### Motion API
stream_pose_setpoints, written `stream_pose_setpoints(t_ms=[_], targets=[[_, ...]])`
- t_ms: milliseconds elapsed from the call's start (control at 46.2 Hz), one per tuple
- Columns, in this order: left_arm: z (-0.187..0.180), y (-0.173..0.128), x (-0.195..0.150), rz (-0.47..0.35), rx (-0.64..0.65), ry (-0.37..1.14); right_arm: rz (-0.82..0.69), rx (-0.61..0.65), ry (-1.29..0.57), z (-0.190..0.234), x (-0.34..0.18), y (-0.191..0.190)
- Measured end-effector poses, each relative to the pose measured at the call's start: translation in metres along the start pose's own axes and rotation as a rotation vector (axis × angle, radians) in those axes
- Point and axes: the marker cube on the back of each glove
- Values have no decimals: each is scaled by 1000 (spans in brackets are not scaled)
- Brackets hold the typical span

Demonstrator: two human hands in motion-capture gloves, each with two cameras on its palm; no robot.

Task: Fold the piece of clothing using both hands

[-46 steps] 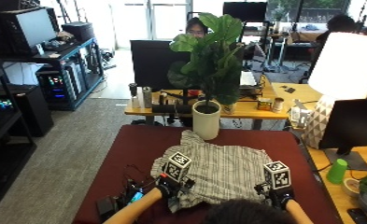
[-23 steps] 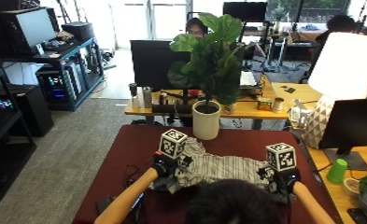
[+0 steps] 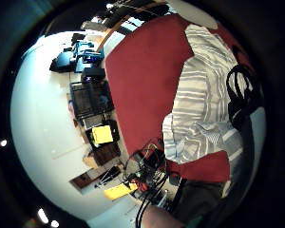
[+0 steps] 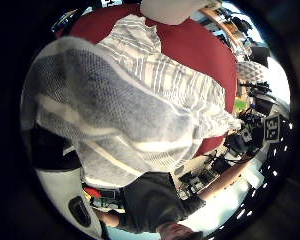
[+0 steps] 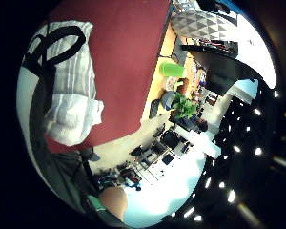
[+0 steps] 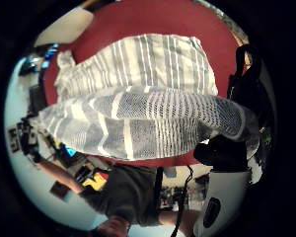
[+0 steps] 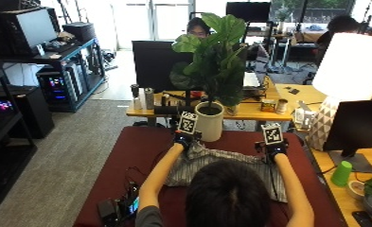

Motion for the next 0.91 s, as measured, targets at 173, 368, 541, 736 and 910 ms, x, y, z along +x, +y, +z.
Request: stream_pose_setpoints(t_ms=[173, 368, 541, 736, 910], targets=[[21, -62, 14, -71, 159, -92, 61, 107, 1, 13, -12, -47], [41, -89, 23, -182, 351, -66, 135, 278, -19, 36, -23, -66], [-13, -83, -6, -326, 770, 22, 215, 484, 9, 16, 1, -52], [-35, -44, -2, -188, 824, 186, 271, 365, -45, 14, 29, -6], [11, -22, 22, -47, 663, 215, 377, 198, -83, 51, 43, 3]])
